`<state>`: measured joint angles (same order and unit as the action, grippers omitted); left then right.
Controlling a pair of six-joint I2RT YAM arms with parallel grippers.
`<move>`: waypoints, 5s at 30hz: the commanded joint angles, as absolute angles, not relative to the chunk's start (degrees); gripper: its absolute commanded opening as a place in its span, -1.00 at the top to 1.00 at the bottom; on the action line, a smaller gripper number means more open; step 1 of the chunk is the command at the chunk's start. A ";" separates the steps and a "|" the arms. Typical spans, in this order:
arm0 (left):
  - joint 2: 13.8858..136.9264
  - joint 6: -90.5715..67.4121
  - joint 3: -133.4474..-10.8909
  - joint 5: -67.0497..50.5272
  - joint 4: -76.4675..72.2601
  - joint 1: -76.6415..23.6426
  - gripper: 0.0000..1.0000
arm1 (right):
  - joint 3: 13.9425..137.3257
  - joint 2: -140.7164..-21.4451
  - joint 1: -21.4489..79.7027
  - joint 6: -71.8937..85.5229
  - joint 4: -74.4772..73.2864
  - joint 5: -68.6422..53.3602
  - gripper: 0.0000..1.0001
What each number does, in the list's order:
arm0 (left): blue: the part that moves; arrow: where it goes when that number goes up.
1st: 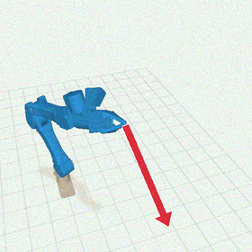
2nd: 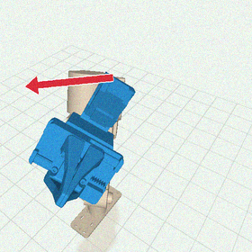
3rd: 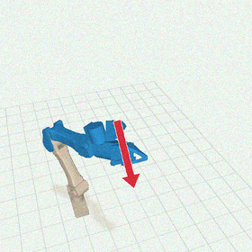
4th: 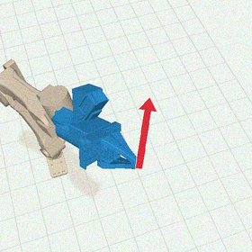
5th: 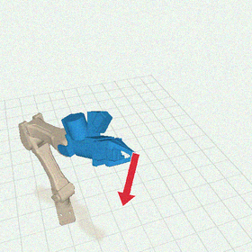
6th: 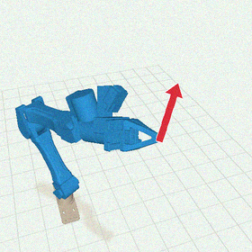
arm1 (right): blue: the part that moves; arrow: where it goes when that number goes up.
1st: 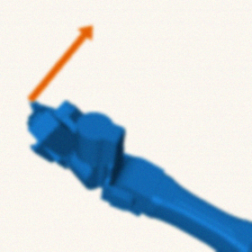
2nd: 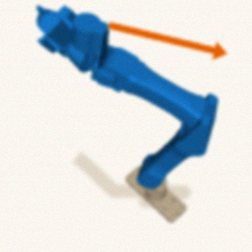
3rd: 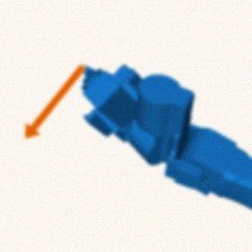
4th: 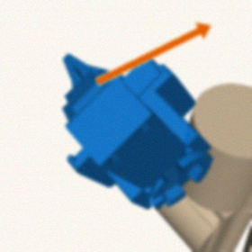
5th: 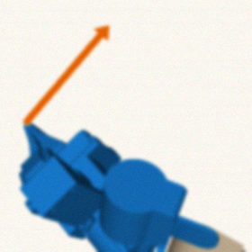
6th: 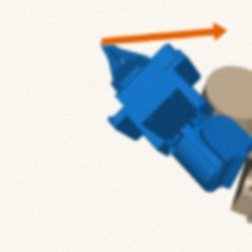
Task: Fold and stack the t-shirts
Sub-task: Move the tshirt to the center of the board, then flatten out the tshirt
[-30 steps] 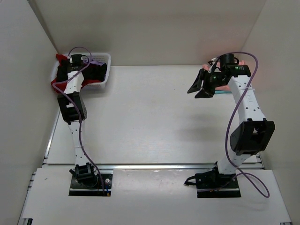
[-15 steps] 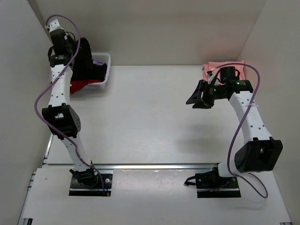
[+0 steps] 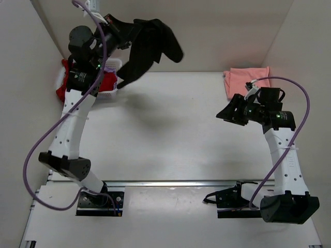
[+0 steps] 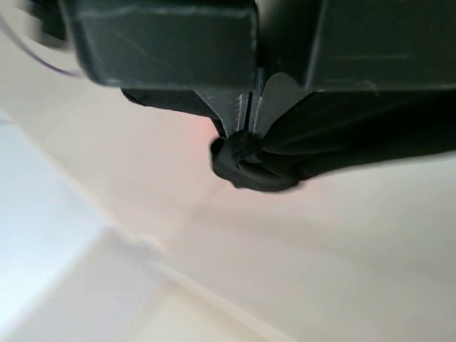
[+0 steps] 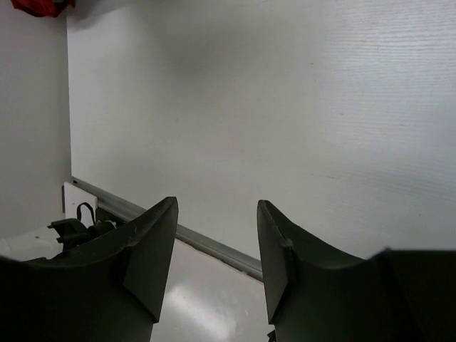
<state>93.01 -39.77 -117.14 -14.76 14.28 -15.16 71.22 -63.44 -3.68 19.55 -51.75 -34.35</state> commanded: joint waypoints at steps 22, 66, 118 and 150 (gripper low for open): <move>72.41 -54.26 -45.57 -23.58 -0.04 -13.17 0.07 | 62.22 -67.31 16.32 24.87 -41.75 -20.23 -0.07; 84.47 -31.90 -46.66 -21.62 15.72 -30.42 1.00 | 49.29 -82.89 16.01 15.82 -48.68 -8.27 0.98; 74.60 -48.70 -70.66 -11.35 7.04 -11.51 1.00 | 87.71 -78.36 6.68 9.58 -37.54 0.36 1.00; 56.55 -38.05 -37.56 -9.67 35.03 -14.41 0.01 | 63.14 -79.73 4.66 19.59 -54.13 3.96 -0.20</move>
<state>63.68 -39.86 -42.35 -12.73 20.62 -14.48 68.36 -86.08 4.12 16.01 -49.17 4.34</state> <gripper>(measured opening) 0.489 0.600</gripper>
